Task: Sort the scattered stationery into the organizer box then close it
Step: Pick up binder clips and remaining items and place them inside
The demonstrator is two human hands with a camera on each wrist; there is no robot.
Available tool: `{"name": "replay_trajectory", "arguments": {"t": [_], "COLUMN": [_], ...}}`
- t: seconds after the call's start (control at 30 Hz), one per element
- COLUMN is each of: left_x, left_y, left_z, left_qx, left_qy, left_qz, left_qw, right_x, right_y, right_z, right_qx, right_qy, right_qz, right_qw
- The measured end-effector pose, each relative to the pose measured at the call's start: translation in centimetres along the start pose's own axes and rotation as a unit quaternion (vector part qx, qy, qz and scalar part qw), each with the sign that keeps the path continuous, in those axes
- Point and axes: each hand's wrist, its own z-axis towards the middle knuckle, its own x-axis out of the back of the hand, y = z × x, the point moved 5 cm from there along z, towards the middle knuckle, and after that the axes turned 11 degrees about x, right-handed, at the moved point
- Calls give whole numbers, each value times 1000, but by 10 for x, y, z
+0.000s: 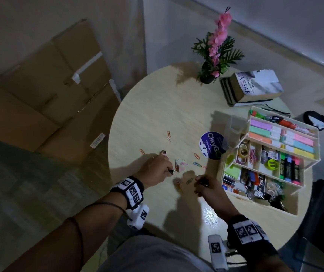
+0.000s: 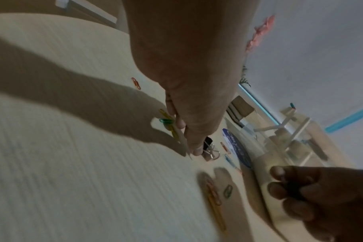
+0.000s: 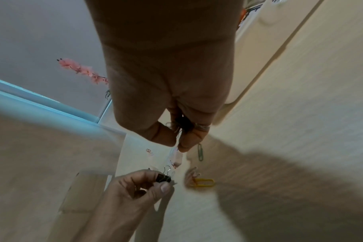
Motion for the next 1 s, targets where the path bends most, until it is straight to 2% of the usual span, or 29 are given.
{"name": "replay_trajectory", "arguments": {"t": [0.13, 0.27, 0.33, 0.43, 0.5, 0.57, 0.7, 0.77, 1.0], "left_x": [3, 11, 12, 6, -4, -15, -45, -64, -117], "left_y": [13, 44, 65, 103, 128, 154, 210, 238, 313], "left_z": [-6, -8, -8, -7, -5, -3, 4, 8, 28], "left_qx": [-17, -48, -63, -87, -97, -104, -118, -113, -64], "left_qy": [6, 23, 28, 29, 22, 16, -6, -23, -26], "left_qz": [-86, -133, -154, -167, -165, -162, -162, -156, -91], "left_qw": [996, 990, 986, 982, 981, 981, 980, 981, 994], "right_x": [1, 29, 57, 110, 149, 186, 235, 249, 257], "right_y": [-15, -30, -32, -20, 2, 29, 75, 87, 91], "right_z": [6, 2, -6, -22, -35, -45, -61, -65, -71], "right_qx": [47, 106, 144, 191, 171, 118, 3, -32, -2], "right_qy": [12, 40, 62, 97, 123, 145, 145, 141, 32], "right_qz": [-40, -115, -182, -299, -355, -388, -394, -396, -410], "right_qw": [998, 987, 971, 930, 911, 903, 907, 907, 911]}}
